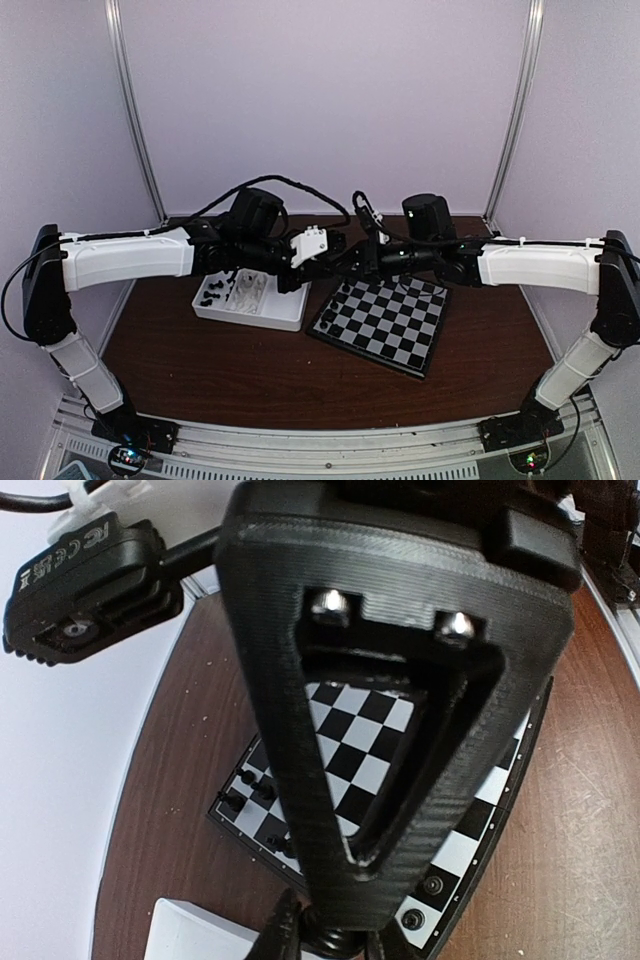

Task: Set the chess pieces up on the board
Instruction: Place the chess piece on the chessboard.

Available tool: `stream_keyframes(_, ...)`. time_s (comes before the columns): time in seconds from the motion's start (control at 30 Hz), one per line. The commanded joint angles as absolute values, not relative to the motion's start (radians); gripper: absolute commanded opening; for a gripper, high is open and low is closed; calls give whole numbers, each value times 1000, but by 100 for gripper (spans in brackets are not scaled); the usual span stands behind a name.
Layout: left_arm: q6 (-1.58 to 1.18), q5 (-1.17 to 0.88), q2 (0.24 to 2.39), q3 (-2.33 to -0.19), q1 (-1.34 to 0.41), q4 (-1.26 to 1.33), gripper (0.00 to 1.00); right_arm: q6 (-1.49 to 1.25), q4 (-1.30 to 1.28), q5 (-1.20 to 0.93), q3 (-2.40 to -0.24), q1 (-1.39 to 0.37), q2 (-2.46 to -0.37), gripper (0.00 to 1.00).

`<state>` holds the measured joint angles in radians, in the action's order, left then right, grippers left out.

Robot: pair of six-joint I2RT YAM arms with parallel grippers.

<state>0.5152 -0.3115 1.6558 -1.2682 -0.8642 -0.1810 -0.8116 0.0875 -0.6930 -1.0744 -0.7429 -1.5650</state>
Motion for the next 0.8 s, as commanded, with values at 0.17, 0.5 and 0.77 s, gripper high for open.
stream_keyframes(0.17,485,-306,1661,-1275,-868,-125,12,-825,136,-677,-1075,-747,-1560,19)
stream_keyframes(0.5,482,-298,1661,-1273,-867,-116,13,-816,125,-669,-1071,-747,-1552,14)
stream_keyframes(0.77,481,-287,1655,-1264,-868,-104,16,-797,87,-664,-1085,-734,-1546,6)
